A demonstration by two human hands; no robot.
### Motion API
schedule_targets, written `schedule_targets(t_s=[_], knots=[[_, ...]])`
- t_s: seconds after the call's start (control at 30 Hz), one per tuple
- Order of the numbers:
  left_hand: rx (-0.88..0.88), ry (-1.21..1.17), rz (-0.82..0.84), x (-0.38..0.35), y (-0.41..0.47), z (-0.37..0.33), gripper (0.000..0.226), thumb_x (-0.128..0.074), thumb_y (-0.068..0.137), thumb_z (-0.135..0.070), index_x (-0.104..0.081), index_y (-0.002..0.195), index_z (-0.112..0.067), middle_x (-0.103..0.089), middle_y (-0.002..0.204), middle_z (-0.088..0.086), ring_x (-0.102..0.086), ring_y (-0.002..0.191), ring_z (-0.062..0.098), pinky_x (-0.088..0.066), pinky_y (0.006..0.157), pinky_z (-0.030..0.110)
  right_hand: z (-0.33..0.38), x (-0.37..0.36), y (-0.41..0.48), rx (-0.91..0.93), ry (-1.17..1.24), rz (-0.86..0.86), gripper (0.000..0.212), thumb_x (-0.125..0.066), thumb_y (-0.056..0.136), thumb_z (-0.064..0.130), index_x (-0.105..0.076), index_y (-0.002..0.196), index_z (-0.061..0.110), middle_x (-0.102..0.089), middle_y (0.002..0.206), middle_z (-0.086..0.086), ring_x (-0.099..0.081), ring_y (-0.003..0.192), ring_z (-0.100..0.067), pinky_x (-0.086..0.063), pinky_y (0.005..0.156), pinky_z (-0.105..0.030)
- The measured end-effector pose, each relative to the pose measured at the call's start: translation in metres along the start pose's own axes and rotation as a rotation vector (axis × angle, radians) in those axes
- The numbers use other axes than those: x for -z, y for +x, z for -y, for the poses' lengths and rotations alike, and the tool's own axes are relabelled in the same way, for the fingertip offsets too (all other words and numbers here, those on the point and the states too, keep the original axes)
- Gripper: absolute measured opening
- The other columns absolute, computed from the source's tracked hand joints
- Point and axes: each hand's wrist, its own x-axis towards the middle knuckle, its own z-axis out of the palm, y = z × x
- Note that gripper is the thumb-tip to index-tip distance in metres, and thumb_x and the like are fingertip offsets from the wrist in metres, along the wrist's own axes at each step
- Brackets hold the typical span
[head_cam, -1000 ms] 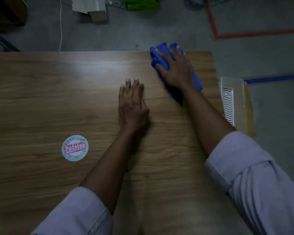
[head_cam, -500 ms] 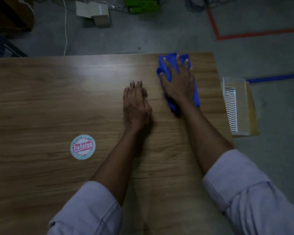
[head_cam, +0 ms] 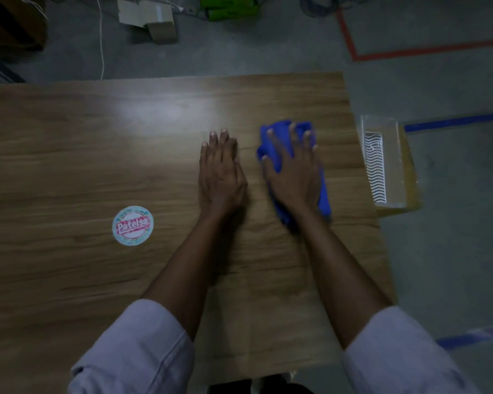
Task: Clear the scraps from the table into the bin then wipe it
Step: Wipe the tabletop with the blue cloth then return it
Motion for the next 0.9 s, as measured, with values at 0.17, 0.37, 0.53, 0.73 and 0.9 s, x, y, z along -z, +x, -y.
schedule_targets(t_s=[0.17, 0.37, 0.53, 0.73, 0.9], knots=[[-0.045, 0.014, 0.009, 0.004, -0.041, 0.001, 0.056, -0.036, 0.096, -0.018, -0.048, 0.149, -0.004, -0.036, 0.162, 0.012, -0.025, 0.154, 0.029, -0.015, 0.127, 0.045, -0.027, 0.003, -0.064, 0.389, -0.021, 0.137, 0.062, -0.044, 0.096, 0.056, -0.032, 0.157, 0.048, -0.019, 0.171, 0.006, -0.007, 0.159, -0.024, -0.007, 0.128, -0.043], [-0.01, 0.078, -0.03, 0.003, -0.078, -0.004, 0.051, -0.037, 0.101, -0.018, -0.046, 0.151, -0.009, -0.036, 0.163, 0.008, -0.025, 0.154, 0.026, -0.015, 0.127, 0.044, -0.057, 0.014, -0.012, -0.014, 0.004, 0.025, 0.063, -0.043, 0.098, 0.055, -0.029, 0.158, 0.045, -0.018, 0.171, -0.001, -0.009, 0.158, -0.031, -0.009, 0.128, -0.046], [0.017, 0.113, -0.028, 0.004, -0.109, -0.008, 0.055, -0.032, 0.101, -0.023, -0.045, 0.152, -0.007, -0.036, 0.163, 0.01, -0.027, 0.154, 0.028, -0.014, 0.126, 0.044, -0.015, -0.004, -0.1, 0.205, -0.023, 0.045, 0.066, -0.041, 0.096, 0.054, -0.027, 0.16, 0.043, -0.016, 0.172, -0.001, -0.008, 0.159, -0.032, -0.011, 0.128, -0.048], [0.004, 0.129, -0.038, 0.01, -0.144, -0.016, 0.053, -0.035, 0.101, -0.022, -0.044, 0.152, -0.008, -0.035, 0.163, 0.01, -0.027, 0.154, 0.028, -0.018, 0.125, 0.048, -0.077, 0.014, -0.116, 0.373, -0.042, 0.099, 0.065, -0.044, 0.093, 0.057, -0.034, 0.156, 0.047, -0.023, 0.17, 0.004, -0.012, 0.159, -0.027, -0.015, 0.127, -0.048], [0.012, 0.185, -0.034, 0.007, -0.147, -0.016, 0.054, -0.034, 0.102, -0.022, -0.042, 0.154, -0.01, -0.034, 0.164, 0.009, -0.026, 0.154, 0.026, -0.015, 0.126, 0.044, -0.053, 0.009, -0.098, -0.028, -0.027, -0.009, 0.067, -0.031, 0.094, 0.059, -0.027, 0.159, 0.044, -0.016, 0.172, -0.002, -0.01, 0.158, -0.033, -0.013, 0.127, -0.05]])
